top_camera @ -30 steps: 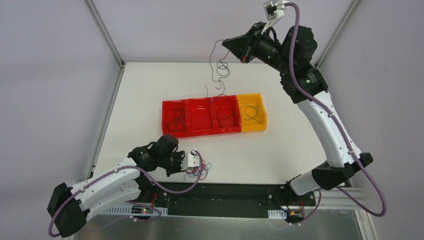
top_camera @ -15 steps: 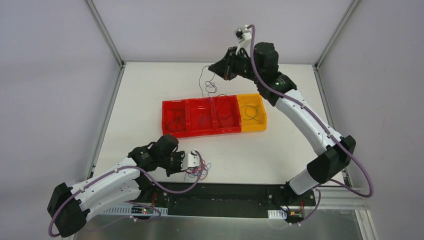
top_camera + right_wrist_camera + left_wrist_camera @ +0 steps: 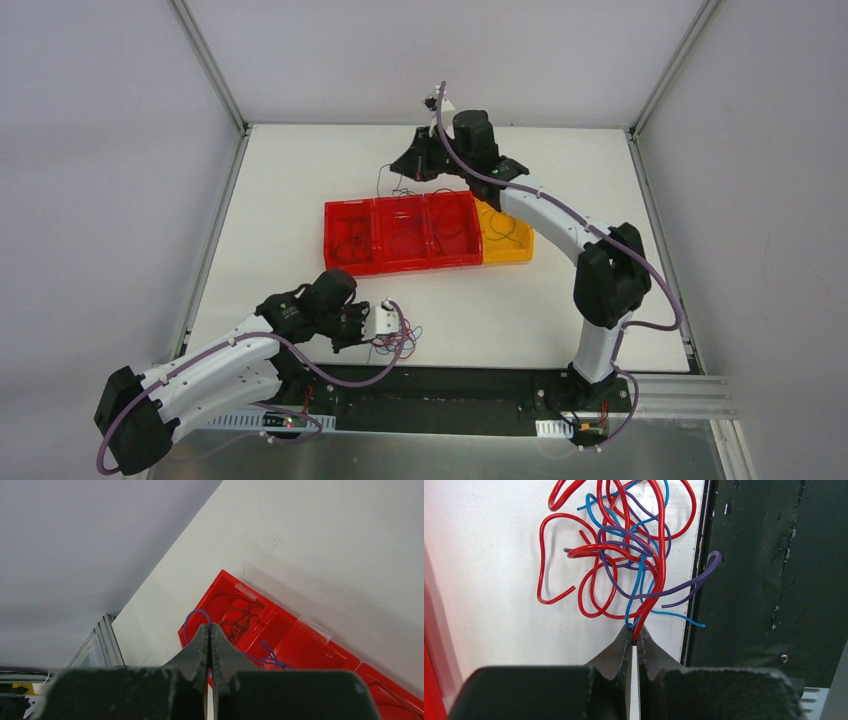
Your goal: Untangle the cables
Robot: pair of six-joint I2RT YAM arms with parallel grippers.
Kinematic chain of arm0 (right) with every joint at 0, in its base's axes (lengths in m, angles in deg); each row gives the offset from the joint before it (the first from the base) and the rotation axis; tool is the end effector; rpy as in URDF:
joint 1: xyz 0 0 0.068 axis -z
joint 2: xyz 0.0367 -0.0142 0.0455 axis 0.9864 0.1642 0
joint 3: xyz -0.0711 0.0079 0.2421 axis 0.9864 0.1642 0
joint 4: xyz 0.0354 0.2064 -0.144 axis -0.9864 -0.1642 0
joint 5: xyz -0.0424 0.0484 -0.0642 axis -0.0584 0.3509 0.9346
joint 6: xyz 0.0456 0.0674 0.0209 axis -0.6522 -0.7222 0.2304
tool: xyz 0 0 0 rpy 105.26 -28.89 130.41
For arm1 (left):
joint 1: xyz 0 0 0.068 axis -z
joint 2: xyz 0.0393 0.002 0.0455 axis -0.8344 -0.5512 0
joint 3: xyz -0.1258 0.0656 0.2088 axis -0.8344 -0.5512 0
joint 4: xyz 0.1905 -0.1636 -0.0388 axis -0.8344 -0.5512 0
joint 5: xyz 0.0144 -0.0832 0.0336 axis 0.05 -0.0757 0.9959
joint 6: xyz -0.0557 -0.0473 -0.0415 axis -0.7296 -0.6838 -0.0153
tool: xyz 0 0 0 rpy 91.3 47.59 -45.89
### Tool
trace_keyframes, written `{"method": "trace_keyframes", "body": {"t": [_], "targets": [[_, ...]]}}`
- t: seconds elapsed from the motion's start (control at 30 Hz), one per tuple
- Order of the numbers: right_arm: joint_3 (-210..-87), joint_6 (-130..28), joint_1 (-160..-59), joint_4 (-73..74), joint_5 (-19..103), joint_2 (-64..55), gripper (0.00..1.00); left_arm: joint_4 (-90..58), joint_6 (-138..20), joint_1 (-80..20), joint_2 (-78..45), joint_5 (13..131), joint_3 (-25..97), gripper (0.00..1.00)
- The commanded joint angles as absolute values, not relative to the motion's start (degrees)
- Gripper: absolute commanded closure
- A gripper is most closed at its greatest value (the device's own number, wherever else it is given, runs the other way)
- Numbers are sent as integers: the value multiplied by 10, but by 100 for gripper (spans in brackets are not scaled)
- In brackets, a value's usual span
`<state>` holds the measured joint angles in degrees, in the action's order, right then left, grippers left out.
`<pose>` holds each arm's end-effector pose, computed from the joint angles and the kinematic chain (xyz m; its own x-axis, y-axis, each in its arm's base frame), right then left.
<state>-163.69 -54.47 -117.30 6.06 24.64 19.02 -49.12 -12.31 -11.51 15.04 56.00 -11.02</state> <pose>0.3535 0.3027 0.3312 -0.2741 -0.0003 -0.9617 -0.8415 0.4842 0.2397 0.1056 -0.1485 0.1526 0.0349 0.7092 -0.7041 0.9921 0.0605 0.1101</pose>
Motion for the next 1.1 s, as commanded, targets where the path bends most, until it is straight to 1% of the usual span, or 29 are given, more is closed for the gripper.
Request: {"method": "trace_keyframes", "body": {"t": [0.0, 0.17, 0.3, 0.33, 0.4, 0.43, 0.6, 0.63, 0.67, 0.73, 0.83, 0.97, 1.07], "targets": [[-1652, -580, -1178, 127, 230, 213, 100, -505, -124, -114, 151, 558, -96, 100], [-1563, -543, -1174, 139, 224, 217, 100, -505, -125, -114, 151, 559, -95, 100], [-1523, -501, -1174, 106, 206, 224, 100, -505, -128, -114, 151, 556, -91, 100], [-1526, -499, -1173, 92, 201, 221, 91, -505, -130, -114, 150, 556, -89, 100], [-1535, -503, -1168, 61, 188, 205, 68, -505, -136, -114, 151, 556, -83, 100], [-1539, -505, -1166, 45, 181, 191, 60, -505, -140, -114, 153, 552, -77, 100], [-1541, -488, -1148, -69, 157, 98, 27, -502, -146, -114, 141, 525, -61, 100], [-1540, -477, -1144, -96, 156, 81, 23, -497, -149, -114, 133, 522, -57, 100], [-1538, -461, -1140, -123, 155, 63, 21, -491, -154, -114, 123, 519, -54, 100], [-1531, -414, -1133, -180, 157, 34, 21, -478, -166, -114, 101, 512, -43, 100], [-1508, -351, -1123, -265, 157, -1, 26, -457, -196, -114, 81, 515, -26, 100], [-1466, -357, -1079, -335, 115, -61, 28, -405, -258, -114, 81, 504, 1, 100], [-1429, -349, -1056, -394, 83, -106, 24, -346, -338, -114, 36, 502, 32, 100]]}}
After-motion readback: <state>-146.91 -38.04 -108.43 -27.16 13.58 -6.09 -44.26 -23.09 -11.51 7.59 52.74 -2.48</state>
